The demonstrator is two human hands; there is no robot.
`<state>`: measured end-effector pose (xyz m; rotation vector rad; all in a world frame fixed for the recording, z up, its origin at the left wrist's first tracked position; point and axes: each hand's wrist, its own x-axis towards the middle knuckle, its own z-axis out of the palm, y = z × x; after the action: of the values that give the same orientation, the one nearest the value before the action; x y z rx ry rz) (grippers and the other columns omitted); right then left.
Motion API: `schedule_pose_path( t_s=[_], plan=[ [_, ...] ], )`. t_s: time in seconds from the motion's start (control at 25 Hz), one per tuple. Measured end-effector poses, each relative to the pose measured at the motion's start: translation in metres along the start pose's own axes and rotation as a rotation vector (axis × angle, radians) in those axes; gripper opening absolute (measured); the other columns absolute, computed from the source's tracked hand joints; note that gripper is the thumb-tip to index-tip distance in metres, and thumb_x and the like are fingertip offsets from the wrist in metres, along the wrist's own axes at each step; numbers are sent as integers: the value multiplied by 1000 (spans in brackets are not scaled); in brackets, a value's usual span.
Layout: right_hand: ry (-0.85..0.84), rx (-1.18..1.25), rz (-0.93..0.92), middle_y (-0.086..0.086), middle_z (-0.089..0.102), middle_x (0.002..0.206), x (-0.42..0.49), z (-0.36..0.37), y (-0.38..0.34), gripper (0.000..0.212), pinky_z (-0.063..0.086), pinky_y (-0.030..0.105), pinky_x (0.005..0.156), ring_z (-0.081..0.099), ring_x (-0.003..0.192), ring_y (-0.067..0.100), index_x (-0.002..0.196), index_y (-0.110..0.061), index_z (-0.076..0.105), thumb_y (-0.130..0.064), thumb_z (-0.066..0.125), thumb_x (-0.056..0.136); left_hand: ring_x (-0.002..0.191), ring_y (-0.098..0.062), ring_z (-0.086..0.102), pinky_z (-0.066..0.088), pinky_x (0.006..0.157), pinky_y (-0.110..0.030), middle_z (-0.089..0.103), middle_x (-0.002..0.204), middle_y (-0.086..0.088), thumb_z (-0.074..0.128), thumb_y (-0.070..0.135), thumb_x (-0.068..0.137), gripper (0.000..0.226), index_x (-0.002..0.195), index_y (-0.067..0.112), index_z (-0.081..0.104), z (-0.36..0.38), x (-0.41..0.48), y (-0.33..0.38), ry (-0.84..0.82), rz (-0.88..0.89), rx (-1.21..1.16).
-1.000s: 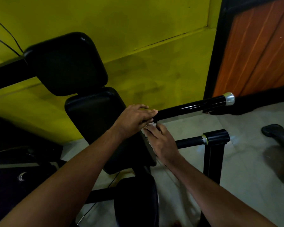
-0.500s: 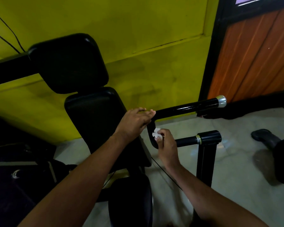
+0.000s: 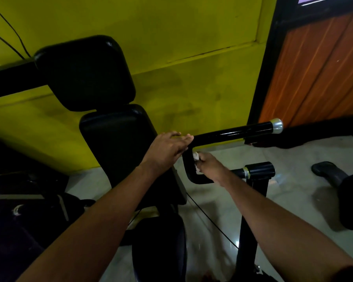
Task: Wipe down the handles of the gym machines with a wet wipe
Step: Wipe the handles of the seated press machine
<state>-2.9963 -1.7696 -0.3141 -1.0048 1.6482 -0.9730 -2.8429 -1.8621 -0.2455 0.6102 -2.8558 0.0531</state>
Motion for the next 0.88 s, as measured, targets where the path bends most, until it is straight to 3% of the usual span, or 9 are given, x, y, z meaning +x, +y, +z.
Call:
schedule_pose_path(
  t_s=[0.08, 0.2, 0.28, 0.4, 0.56, 0.68, 0.88],
  plan=[
    [-15, -26, 6, 3, 60, 84, -1, -6, -1, 17, 40, 30, 74, 53, 77, 15, 101, -6, 66, -5, 49, 97, 117, -30, 60, 52, 85, -46, 63, 133, 2, 42, 35, 95, 46, 135, 19, 59, -1, 2, 0, 9, -2, 2],
    [-16, -259, -46, -1, 57, 76, -10, -3, 3, 26, 36, 25, 66, 52, 71, 14, 79, -20, 56, -14, 45, 101, 116, -30, 61, 53, 84, -46, 64, 132, 1, 40, 35, 95, 47, 134, 18, 59, 2, -2, 3, 0, -1, -31],
    [13, -339, -69, 0, 58, 75, -16, 2, 6, 28, 38, 24, 59, 56, 69, 16, 75, -22, 53, -12, 46, 100, 116, -29, 61, 52, 84, -45, 64, 131, 1, 41, 35, 95, 47, 134, 18, 60, 1, -3, 2, 23, 2, -12],
    [248, -188, -237, 1, 61, 76, -28, 17, 28, 18, 40, 23, 64, 60, 71, 17, 82, -13, 59, -10, 53, 99, 118, -28, 60, 51, 87, -45, 63, 133, 2, 40, 36, 95, 47, 135, 19, 59, 0, -2, 4, 20, -21, -22],
    [505, -358, -597, 12, 58, 91, -44, 42, 68, 13, 41, 27, 80, 54, 86, 23, 94, -1, 61, -10, 51, 97, 117, -28, 60, 51, 86, -48, 62, 135, 3, 39, 37, 97, 47, 136, 20, 58, 3, -3, 3, 17, -28, -30],
    [423, -540, -797, 13, 63, 103, -43, 48, 75, 16, 49, 32, 93, 59, 100, 25, 103, -2, 65, -10, 54, 96, 117, -28, 61, 52, 85, -48, 61, 135, 3, 40, 36, 97, 46, 136, 20, 58, 2, -4, 3, 19, -29, -31],
    [398, -1002, -989, 13, 61, 112, -41, 40, 78, 27, 47, 33, 92, 55, 102, 28, 112, -2, 65, 0, 57, 86, 118, -27, 60, 51, 86, -45, 61, 135, 3, 42, 34, 96, 46, 136, 19, 58, 3, -3, 4, 34, -23, -19]
  ],
)
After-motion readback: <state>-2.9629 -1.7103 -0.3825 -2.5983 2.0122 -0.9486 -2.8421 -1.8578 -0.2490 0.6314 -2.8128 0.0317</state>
